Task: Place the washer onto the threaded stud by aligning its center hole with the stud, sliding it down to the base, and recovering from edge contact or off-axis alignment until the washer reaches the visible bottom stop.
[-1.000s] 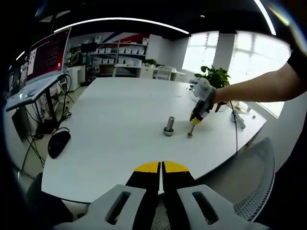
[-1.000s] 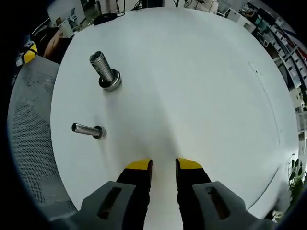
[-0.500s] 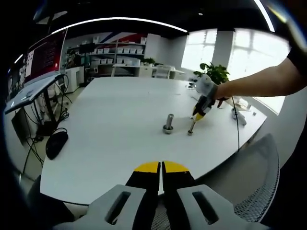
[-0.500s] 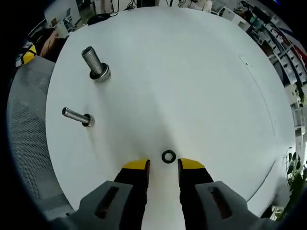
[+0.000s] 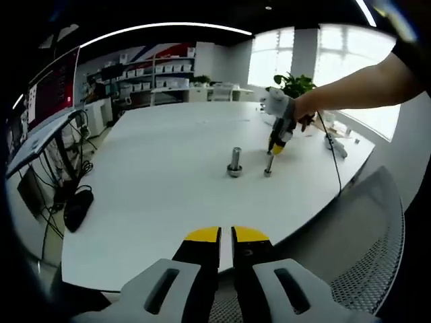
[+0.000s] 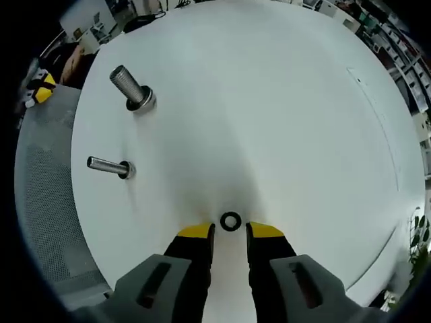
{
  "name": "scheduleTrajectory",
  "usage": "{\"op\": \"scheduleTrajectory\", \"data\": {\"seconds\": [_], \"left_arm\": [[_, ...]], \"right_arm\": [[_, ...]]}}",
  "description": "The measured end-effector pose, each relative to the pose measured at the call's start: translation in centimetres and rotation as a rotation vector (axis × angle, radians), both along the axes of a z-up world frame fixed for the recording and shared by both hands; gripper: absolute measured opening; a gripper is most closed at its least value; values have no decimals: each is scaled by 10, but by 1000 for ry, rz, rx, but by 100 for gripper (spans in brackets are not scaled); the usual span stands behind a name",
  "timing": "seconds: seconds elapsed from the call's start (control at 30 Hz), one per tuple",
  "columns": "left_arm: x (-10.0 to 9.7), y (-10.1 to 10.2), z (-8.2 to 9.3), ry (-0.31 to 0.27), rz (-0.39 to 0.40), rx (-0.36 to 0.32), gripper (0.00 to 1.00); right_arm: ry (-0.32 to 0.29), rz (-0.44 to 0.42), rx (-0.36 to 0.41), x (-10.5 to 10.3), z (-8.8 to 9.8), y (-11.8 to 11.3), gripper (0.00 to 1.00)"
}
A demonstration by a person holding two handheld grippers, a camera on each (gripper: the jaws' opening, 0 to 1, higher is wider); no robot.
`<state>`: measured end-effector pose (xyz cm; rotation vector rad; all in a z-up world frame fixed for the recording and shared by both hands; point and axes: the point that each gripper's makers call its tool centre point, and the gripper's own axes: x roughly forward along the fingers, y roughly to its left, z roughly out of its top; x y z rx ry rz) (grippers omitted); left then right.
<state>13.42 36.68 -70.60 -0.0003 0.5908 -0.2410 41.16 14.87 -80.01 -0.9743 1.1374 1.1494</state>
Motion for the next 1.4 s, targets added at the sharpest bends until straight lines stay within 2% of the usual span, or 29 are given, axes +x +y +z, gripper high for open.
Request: {"op": "scheduleTrajectory", "data": {"seconds": [0.2,0.3,0.37,0.63,0.7,0.73,0.8,0.93,1.03,1.2,1.4], "left_arm": [[2,2,0,-10,-7,8,4],[5,7,1,-49,17,51,4],[5,8,0,-49,21,62,4],[7,11,-4,-45,23,90,5],[6,22,-10,-15,79,132,5],[9,21,-7,-44,74,151,5],[9,20,-7,-47,72,154,5],[9,20,-6,-53,66,146,5],[9,20,-7,-49,66,152,5],[9,21,-7,-48,67,156,5],[10,24,-5,-72,86,182,5]], "right_arm": [[1,15,-30,-2,1,-1,22],[-1,20,-34,-1,0,-1,22],[-1,17,-36,-1,0,-1,22],[-3,11,-10,-2,1,-2,22],[0,-4,13,0,1,-3,22],[0,-7,19,0,1,-3,22],[-6,-8,26,-2,1,-2,22],[-19,67,39,-4,2,0,22],[-18,60,42,-3,2,0,21],[-22,129,17,-5,2,2,21],[-34,157,1,-7,1,5,16]]}}
